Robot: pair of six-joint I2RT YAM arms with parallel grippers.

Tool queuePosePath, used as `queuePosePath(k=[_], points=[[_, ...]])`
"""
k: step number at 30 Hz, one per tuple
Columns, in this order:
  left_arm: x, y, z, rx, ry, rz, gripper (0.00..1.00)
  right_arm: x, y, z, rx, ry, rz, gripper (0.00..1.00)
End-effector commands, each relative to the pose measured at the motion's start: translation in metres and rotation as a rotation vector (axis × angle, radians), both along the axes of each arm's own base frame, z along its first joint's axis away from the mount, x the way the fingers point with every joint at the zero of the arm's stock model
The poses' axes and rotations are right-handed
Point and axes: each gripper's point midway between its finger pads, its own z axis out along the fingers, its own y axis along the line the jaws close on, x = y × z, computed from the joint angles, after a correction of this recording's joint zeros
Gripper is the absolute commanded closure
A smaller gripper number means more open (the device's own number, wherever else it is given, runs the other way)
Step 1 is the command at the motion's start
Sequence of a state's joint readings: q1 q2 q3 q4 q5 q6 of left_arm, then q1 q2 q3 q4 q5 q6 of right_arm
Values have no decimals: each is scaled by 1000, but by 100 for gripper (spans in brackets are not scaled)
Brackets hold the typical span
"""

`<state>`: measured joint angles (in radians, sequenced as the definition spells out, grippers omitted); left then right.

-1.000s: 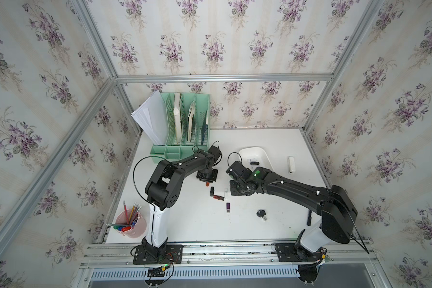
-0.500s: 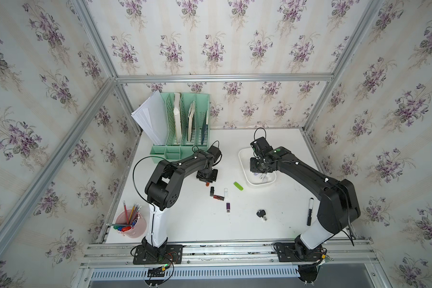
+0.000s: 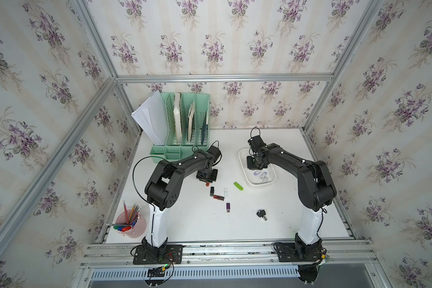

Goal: Put the usb flash drive into the storage box
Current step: Place the USB flash in the storage box, then adjust the storage box at the center of the board.

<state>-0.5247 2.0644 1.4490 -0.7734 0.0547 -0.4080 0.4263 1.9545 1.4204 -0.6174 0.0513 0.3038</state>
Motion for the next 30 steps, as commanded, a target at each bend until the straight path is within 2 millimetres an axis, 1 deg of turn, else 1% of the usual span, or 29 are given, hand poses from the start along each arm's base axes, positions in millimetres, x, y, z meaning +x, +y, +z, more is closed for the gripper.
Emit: queuePosePath(k=[1, 5, 8, 11, 14, 17, 19, 21, 23, 30], points=[[-26, 12, -11, 43, 113, 14, 75, 4, 8, -6, 18, 6, 37, 83], [-26, 12, -10, 41, 110, 14, 75, 5, 9, -16, 13, 25, 43, 84], [-25, 11, -9, 39, 109, 14, 75, 5, 9, -23, 3, 43, 46, 82], [-25, 11, -9, 39, 110, 14, 75, 5, 8, -27, -5, 53, 47, 75], [-26, 11, -9, 39, 110, 14, 75, 6, 8, -27, -9, 55, 48, 66], [-27, 12, -8, 40, 110, 15, 75, 7, 8, -21, -10, 41, 45, 57], [-27, 12, -7, 40, 110, 14, 75, 9, 7, -12, -11, 24, 43, 57], [-28, 12, -5, 38, 107, 12, 75, 9, 5, 0, -9, 0, 37, 58], [-27, 13, -3, 36, 102, 13, 75, 4, 3, 8, -14, 3, 39, 58], [-27, 11, 2, 23, 91, 12, 75, -35, -15, 6, -41, 61, 43, 57]])
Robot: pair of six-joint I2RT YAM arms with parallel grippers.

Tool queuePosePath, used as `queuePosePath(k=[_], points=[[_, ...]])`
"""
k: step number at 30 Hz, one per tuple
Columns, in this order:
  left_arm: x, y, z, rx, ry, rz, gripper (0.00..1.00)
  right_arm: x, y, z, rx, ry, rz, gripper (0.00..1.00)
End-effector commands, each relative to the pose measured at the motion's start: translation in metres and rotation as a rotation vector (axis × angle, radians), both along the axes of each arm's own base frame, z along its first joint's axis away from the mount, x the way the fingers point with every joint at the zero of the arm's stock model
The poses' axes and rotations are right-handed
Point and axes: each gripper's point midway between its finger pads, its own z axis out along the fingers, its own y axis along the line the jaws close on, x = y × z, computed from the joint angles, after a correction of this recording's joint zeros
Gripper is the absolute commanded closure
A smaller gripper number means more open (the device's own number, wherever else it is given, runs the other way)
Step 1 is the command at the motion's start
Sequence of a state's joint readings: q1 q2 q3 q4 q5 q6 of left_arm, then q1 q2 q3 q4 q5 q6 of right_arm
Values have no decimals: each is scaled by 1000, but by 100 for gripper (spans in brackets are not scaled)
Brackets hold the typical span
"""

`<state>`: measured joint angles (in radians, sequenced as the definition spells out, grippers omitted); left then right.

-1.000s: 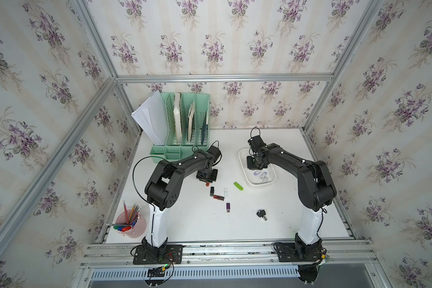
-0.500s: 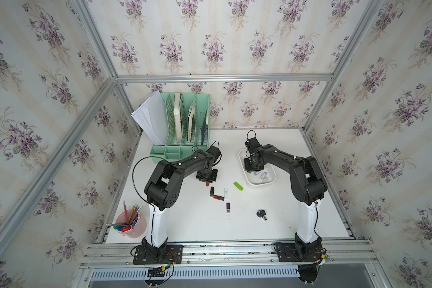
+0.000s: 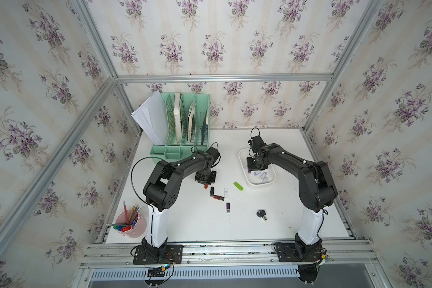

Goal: Put the usb flash drive into the storage box
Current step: Adjust the storage box at the center of the board.

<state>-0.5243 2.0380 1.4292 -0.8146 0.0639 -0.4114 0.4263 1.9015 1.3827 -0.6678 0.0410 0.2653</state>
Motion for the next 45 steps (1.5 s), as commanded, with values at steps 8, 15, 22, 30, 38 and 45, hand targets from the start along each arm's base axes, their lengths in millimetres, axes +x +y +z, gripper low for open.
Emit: queuePosePath(k=[8, 15, 22, 30, 38, 45], points=[[-15, 5, -4, 10, 55, 8, 75, -60, 8, 4, 15, 58, 59, 56], [-17, 6, -4, 9, 54, 10, 75, -89, 53, -5, 64, 94, 134, 56], [-19, 8, -4, 13, 54, 8, 75, -85, 85, -3, 126, 81, 145, 56], [-21, 9, -5, 9, 57, 12, 75, -33, 73, -9, 63, 31, 91, 55], [-24, 10, -5, 8, 57, 16, 75, 29, 34, -13, 0, -12, 1, 49], [-23, 10, -3, 6, 56, 16, 76, 57, -12, -7, -30, -40, -82, 43]])
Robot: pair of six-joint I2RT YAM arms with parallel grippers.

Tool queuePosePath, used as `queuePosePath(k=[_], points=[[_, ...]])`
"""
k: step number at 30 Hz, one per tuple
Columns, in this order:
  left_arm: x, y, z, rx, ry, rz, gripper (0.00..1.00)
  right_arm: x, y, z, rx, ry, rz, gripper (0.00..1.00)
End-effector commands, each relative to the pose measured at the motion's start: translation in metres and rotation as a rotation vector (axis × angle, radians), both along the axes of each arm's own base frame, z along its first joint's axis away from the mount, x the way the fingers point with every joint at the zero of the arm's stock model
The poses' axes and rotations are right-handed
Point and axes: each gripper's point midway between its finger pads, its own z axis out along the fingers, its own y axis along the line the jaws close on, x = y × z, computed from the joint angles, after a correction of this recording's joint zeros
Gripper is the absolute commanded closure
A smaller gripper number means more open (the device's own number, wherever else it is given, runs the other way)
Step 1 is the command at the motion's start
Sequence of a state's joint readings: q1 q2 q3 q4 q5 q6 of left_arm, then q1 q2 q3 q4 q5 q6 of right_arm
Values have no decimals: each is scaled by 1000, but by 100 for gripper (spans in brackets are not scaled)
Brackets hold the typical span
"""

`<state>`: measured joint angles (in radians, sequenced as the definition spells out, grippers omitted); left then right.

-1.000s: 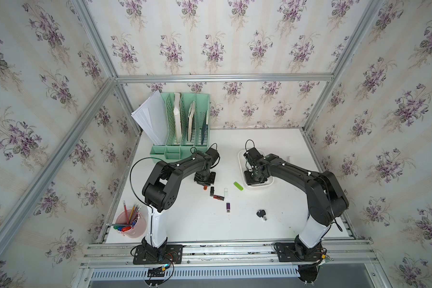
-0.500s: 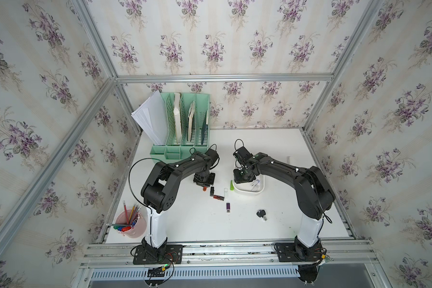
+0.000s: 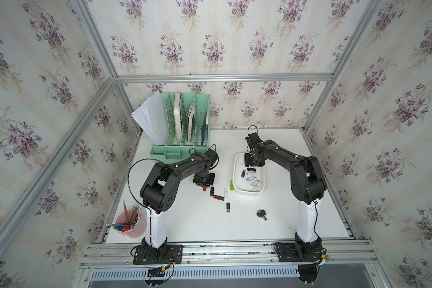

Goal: Put the usb flash drive into the storage box
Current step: Place the USB flash in the storage box.

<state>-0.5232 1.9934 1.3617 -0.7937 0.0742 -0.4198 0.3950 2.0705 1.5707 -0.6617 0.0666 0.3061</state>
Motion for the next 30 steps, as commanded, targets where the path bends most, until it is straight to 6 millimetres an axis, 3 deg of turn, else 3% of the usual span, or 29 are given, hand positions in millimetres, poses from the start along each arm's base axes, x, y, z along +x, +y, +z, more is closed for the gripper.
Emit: queuePosePath(k=[1, 7, 9, 16, 21, 25, 30], points=[[-11, 4, -2, 15, 47, 6, 75, 8, -19, 5, -34, -13, -11, 43], [-8, 3, 4, 11, 37, 5, 75, 25, -44, 8, -49, -11, -60, 42], [-7, 3, 7, 9, 35, 7, 76, 28, -45, 16, -36, -23, -61, 42], [3, -3, 34, -10, -6, -4, 75, 21, -31, 91, 106, -199, -61, 39], [9, -9, 58, -26, -41, -17, 75, 4, -38, 119, 117, -236, -79, 39], [13, -18, 85, -40, -77, -38, 75, -8, -54, 121, 89, -242, -118, 39], [22, -56, 124, -86, -134, -107, 75, -24, -83, 96, 66, -183, -218, 38]])
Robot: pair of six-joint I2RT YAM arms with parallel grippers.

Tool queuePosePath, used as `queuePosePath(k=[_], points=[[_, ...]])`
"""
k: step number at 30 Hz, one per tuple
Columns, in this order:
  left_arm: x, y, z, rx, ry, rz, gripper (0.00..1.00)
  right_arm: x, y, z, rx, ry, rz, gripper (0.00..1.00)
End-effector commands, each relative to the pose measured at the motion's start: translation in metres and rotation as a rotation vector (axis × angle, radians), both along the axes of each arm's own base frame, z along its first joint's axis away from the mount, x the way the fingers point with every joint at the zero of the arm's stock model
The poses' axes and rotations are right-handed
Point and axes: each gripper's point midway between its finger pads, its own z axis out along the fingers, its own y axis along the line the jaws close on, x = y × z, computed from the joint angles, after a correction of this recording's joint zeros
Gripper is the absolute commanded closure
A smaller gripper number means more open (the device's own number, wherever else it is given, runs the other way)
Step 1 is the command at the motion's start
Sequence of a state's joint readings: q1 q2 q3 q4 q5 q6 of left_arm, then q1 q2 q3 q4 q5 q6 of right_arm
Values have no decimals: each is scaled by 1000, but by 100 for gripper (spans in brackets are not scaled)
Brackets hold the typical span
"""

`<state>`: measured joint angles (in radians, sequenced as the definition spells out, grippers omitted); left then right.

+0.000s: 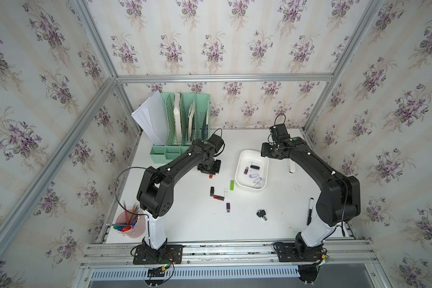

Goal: Put the usb flash drive into the storage box
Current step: Place the USB flash in the storage box, then pick up the USB flash from the center of the board.

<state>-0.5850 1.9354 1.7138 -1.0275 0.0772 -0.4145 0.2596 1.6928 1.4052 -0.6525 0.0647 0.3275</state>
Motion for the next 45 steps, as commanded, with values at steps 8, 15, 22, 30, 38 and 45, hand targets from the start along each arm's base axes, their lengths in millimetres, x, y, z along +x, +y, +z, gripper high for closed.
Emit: queuePosePath(k=[8, 15, 22, 30, 38, 45], points=[[2, -95, 24, -25, -10, -175, 75, -36, -57, -48, 1, 113, -196, 36], [-4, -141, 3, -83, 16, -222, 75, -50, -83, -55, 50, 113, -280, 35], [-7, -166, -25, -111, 48, -237, 74, -61, -92, -58, 67, 114, -307, 34], [0, -176, -60, -99, 75, -238, 75, -68, -92, -61, 72, 131, -293, 34], [7, -177, -79, -71, 71, -237, 75, -71, -92, -62, 69, 134, -282, 34], [8, -171, -92, -28, 78, -237, 74, -70, -91, -61, 75, 134, -273, 34]])
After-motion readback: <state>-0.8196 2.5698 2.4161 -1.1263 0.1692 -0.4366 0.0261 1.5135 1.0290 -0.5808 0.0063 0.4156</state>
